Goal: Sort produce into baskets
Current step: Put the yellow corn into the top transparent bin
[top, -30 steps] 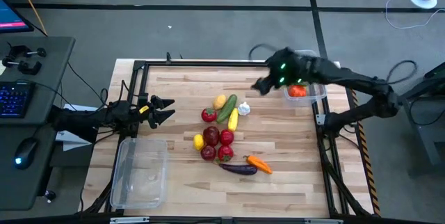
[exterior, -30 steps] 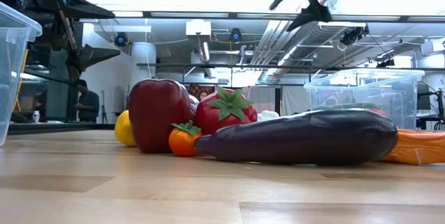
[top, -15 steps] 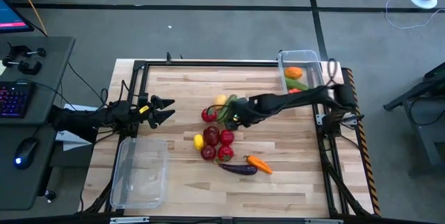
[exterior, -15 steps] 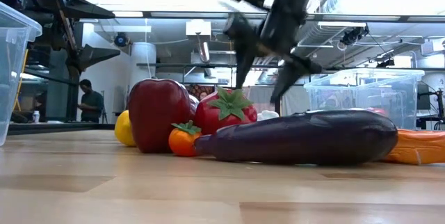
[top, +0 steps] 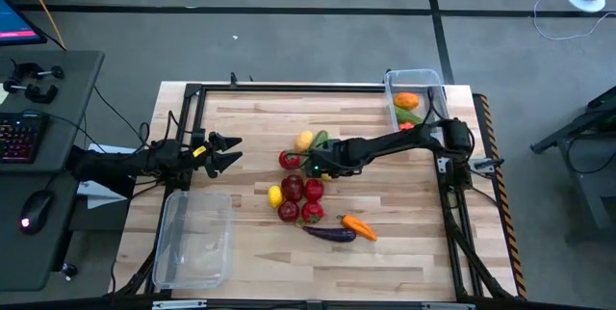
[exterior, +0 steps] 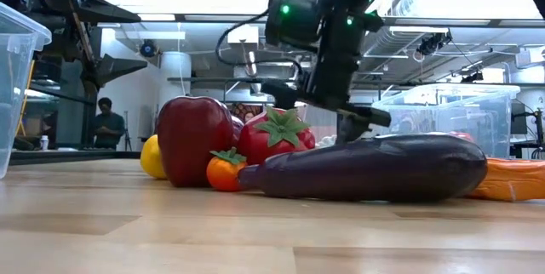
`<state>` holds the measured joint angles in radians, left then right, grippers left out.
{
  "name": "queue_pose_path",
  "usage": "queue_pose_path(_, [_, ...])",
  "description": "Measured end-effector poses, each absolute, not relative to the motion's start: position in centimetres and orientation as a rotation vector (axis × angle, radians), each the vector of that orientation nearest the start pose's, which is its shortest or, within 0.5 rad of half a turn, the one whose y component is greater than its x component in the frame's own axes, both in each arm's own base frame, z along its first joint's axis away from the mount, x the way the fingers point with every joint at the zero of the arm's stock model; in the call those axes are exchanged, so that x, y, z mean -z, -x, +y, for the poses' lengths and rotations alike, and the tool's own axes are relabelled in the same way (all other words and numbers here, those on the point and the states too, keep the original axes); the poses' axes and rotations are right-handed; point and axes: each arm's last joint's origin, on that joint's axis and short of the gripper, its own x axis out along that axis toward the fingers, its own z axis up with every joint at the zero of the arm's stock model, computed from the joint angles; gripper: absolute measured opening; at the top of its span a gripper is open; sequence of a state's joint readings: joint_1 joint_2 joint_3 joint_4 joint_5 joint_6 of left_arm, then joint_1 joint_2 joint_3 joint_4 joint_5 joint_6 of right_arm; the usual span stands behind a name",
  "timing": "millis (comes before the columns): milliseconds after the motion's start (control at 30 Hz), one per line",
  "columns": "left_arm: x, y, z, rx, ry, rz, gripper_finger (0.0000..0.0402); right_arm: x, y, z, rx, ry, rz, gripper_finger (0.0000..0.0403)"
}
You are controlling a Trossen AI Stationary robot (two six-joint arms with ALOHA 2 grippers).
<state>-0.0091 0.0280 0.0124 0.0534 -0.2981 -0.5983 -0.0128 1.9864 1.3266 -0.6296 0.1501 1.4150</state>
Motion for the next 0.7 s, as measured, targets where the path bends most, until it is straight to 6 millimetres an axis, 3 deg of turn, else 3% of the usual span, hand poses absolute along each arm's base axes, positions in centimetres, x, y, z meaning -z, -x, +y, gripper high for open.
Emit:
queue_pose_path(200, [-17.1,-9.7,0.8,-0.269,0.600,-0.123,0.0378,-14.3,-38.3,-0.8,1.017,-1.103,0.974,0.0281])
queue_pose_path(400, [-17.1,-9.7,0.8,-0.269,0.600,-0.123,0.0378,-15.7,-37.8,-0.5,0.949,-1.053,1.025,0.0148])
queue_pose_path(467, [-17.1,-9.7,0.8,-0.269,0.600,-0.123,0.0378,-17.5,-37.5,-0.3,0.842,-1.028,1.037,0.0122])
queue_pose_path(567, [-17.1,-9.7,0.8,-0.269,0.600,-0.123,0.0378,-21.3,-36.4,0.0,0.636,-0.973,1.038,0.0122])
queue_pose_path(700, [-17.1,-9.7,0.8,-0.269,0.600,-0.123,0.0378,-27.1,-33.5,0.0,0.482,-0.911,0.951,0.0122])
